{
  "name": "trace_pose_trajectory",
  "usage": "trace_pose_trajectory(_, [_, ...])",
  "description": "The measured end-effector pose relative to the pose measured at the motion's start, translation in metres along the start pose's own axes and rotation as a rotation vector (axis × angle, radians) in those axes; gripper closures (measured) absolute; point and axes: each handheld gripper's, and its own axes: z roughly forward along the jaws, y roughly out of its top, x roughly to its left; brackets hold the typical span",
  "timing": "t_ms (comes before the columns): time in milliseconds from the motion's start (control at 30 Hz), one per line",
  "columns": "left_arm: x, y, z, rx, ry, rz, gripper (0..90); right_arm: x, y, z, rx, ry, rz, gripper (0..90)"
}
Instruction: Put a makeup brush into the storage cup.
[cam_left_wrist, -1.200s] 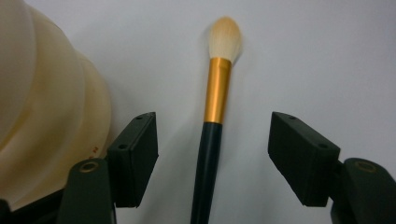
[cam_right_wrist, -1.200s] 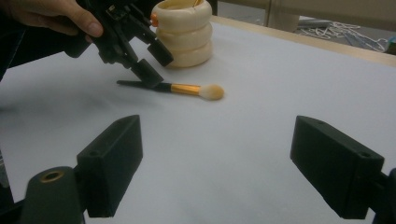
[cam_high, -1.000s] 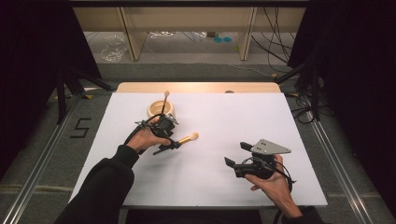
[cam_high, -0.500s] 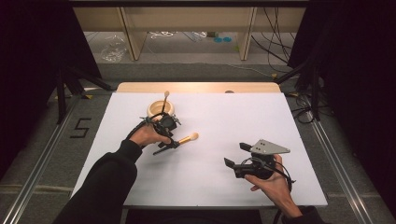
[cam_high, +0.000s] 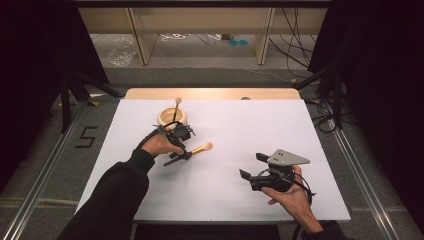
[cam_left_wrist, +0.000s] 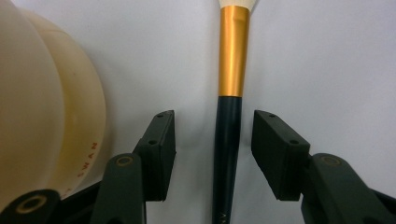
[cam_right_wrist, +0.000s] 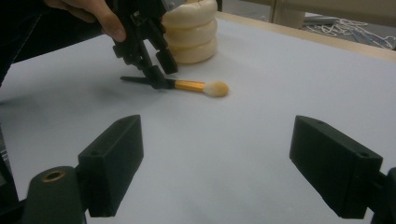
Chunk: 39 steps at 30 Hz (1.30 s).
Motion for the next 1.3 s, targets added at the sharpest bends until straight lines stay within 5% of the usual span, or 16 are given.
trace_pose_trajectory(333, [-0.002,0.006,0.001,0.057,-0.009,0.030,57.2,0.000,0.000,0.000,0.001,0.003,0.000,18.4])
trace_pose_trajectory(667, [-0.002,0.006,0.004,0.046,-0.017,0.003,63.5,0.000,0.000,0.002,-0.012,0.012,-0.001,18.5])
trace_pose_trajectory(733, [0.000,0.007,0.003,0.070,-0.019,0.030,64.0,0.001,0.000,-0.001,0.016,0.007,-0.001,18.5])
trace_pose_trajectory(1300, [-0.002,0.012,0.003,0.115,-0.024,0.049,74.1,0.001,0.000,0.000,0.014,0.019,0.002,18.6])
